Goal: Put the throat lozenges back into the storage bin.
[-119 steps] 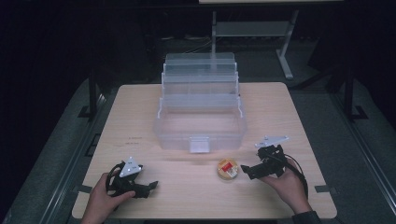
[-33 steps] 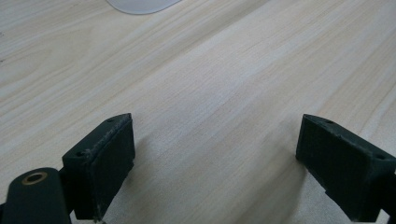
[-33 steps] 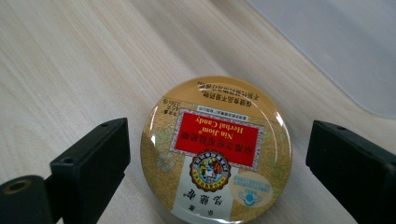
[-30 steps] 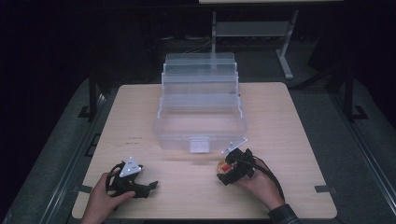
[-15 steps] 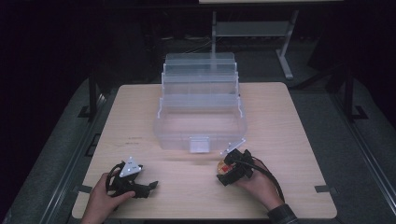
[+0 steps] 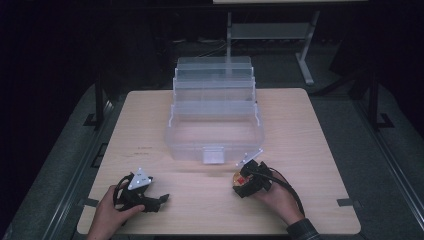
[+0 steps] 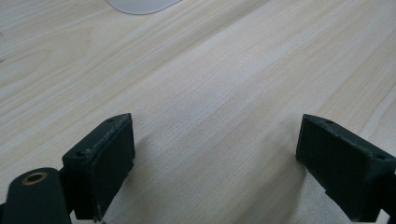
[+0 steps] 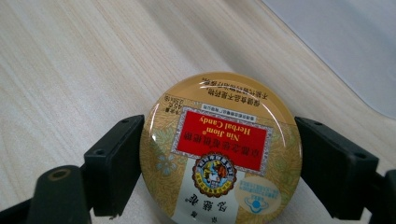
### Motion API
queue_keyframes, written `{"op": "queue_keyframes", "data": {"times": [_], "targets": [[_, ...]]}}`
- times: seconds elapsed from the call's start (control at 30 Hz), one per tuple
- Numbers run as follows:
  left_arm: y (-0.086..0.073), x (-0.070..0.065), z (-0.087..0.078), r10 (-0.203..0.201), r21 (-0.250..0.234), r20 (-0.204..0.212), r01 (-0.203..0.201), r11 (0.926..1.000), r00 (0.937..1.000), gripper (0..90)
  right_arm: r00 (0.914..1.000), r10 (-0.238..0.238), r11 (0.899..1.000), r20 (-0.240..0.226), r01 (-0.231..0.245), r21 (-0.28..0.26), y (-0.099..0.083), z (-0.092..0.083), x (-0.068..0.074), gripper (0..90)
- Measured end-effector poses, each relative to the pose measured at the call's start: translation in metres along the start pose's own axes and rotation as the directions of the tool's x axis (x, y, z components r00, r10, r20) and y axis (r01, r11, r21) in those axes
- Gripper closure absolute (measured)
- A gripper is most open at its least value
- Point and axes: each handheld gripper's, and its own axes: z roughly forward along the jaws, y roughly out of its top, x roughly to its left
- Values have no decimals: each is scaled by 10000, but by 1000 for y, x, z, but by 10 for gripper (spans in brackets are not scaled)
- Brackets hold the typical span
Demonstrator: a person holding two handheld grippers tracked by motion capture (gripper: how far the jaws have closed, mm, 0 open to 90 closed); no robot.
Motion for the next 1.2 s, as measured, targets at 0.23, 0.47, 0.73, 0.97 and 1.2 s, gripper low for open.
{"op": "queue_keyframes", "data": {"times": [0.23, 0.47, 0.73, 0.97, 1.2], "targets": [[0, 0, 0, 1, 2, 3, -1, 10000, 10000, 108, 10000, -32, 10000, -15, 33, 40, 0, 0, 0, 197], [0, 0, 0, -2, 1, 1, 2, 10000, 10000, 108, 10000, -50, 9999, -81, 51, 92, 0, -1, 0, 199], [0, 0, 0, 0, 3, 1, 0, 10000, 10000, 107, 9998, -57, 9999, -175, 59, 133, 0, -4, 0, 200], [0, 0, 0, 0, 2, 2, 0, 10000, 10000, 108, 9997, -119, 9998, -200, 122, 166, 0, -8, -1, 200], [0, 0, 0, -7, -2, -2, 7, 10000, 10000, 108, 9998, -95, 9998, -194, 98, 157, -2, -13, -3, 200]]}}
